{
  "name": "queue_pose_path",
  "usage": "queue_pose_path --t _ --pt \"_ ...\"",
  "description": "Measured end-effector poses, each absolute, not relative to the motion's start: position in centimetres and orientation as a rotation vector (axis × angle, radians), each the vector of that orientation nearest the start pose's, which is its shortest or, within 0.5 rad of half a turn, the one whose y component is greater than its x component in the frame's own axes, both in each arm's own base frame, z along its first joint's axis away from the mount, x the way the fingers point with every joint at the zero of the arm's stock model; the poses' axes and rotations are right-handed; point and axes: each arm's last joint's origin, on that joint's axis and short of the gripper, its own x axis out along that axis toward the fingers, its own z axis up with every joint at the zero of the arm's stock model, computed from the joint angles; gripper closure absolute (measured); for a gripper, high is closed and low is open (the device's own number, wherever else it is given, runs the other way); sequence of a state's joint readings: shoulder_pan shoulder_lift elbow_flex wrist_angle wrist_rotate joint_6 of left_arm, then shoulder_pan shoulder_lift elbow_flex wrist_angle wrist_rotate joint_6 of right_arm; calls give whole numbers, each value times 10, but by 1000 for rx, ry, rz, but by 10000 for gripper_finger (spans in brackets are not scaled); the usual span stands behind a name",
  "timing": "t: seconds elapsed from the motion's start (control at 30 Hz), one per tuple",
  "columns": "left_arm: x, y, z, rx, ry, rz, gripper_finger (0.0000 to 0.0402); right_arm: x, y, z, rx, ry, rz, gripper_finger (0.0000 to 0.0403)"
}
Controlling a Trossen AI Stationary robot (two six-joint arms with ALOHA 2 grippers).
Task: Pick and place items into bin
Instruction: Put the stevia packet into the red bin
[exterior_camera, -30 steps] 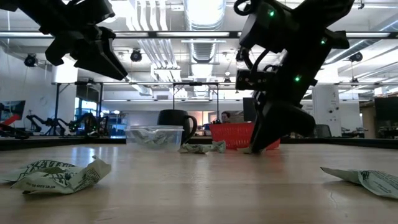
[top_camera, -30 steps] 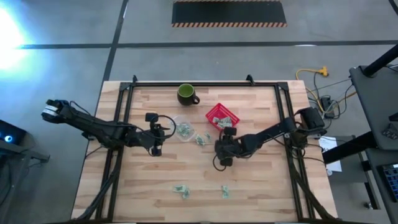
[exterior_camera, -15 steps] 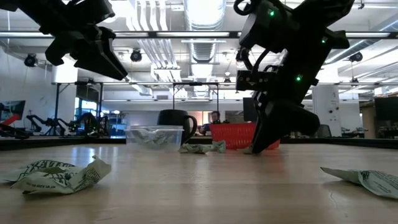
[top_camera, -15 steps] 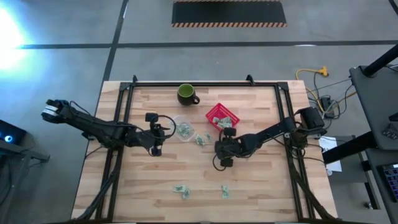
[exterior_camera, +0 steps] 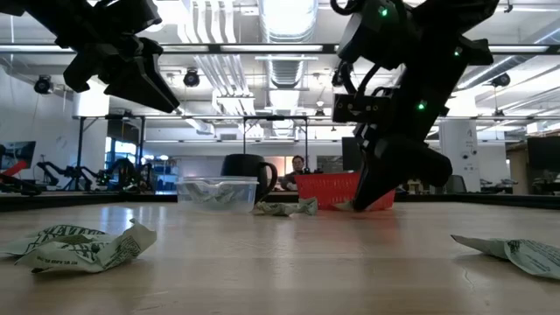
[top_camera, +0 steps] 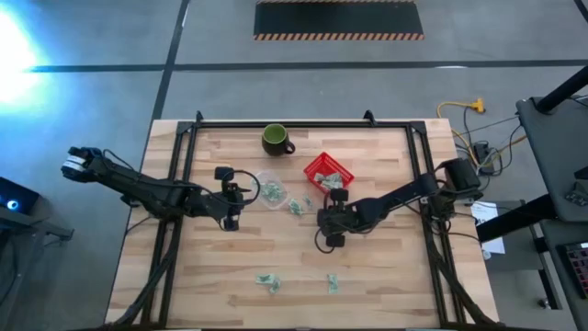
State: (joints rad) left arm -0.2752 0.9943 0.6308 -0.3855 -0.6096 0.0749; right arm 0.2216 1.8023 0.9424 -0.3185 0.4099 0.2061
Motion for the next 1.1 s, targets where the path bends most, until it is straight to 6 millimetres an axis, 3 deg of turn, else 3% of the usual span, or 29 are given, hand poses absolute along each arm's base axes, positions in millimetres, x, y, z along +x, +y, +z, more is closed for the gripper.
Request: queue_pose_path --t 0.33,0.6,0.83,1.1 --pt "191 -37 231 393 693 293 292 311 59 155 -164 1021 -270 385" --pt "190 -36 227 376 699 299 292 301 52 180 -263 974 -360 385" --pt "188 -36 220 362 708 305 292 295 32 193 -298 953 -508 385" --pt "188 -36 218 323 692 308 292 295 3 188 -244 981 -606 385"
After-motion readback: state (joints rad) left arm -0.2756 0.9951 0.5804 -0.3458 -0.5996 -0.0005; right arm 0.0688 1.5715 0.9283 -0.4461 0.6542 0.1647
